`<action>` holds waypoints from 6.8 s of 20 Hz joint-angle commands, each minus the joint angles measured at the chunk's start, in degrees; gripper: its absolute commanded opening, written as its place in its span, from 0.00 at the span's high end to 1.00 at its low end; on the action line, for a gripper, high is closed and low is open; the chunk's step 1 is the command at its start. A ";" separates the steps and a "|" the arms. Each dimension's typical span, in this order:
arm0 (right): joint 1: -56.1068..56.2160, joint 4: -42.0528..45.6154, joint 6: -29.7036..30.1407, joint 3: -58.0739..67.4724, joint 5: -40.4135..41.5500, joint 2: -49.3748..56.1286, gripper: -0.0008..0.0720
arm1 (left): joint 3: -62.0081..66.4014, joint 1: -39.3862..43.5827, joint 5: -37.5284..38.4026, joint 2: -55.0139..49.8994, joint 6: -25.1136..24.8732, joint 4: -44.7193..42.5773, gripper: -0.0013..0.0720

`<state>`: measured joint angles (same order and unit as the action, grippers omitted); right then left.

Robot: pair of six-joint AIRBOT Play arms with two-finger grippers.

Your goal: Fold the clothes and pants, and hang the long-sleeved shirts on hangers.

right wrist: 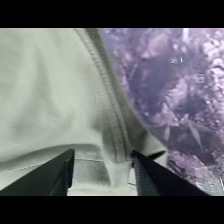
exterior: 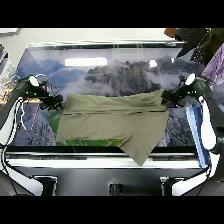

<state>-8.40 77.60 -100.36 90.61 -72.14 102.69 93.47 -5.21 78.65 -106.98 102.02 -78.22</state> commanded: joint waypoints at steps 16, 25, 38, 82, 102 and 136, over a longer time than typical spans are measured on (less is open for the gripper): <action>-16.37 -23.34 16.96 -50.25 -3.98 -35.50 0.33 | -31.91 -16.57 -0.79 35.56 -7.50 6.01 0.34; -16.37 -26.29 20.24 -64.30 0.61 -36.26 0.33 | -43.19 -16.96 -4.22 40.83 -7.50 10.88 0.34; -4.09 -34.29 16.76 -69.24 10.23 -38.07 0.95 | -44.98 -16.98 -5.70 40.89 -10.23 13.55 0.34; -4.09 -32.76 14.80 -69.24 -0.81 -53.99 0.95 | -59.63 -20.65 -7.48 37.31 -26.73 24.94 0.96; -4.07 -30.86 15.93 -43.52 9.29 -37.57 0.95 | -43.36 -11.23 -18.05 40.22 -11.54 19.04 0.96; -18.18 -26.47 26.73 -21.70 -3.28 -12.28 0.04 | -0.68 -2.56 -1.95 19.89 -7.89 1.62 0.07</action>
<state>-25.76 50.76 -77.36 68.47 -73.17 87.18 92.05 -7.75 73.58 -90.45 94.08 -75.13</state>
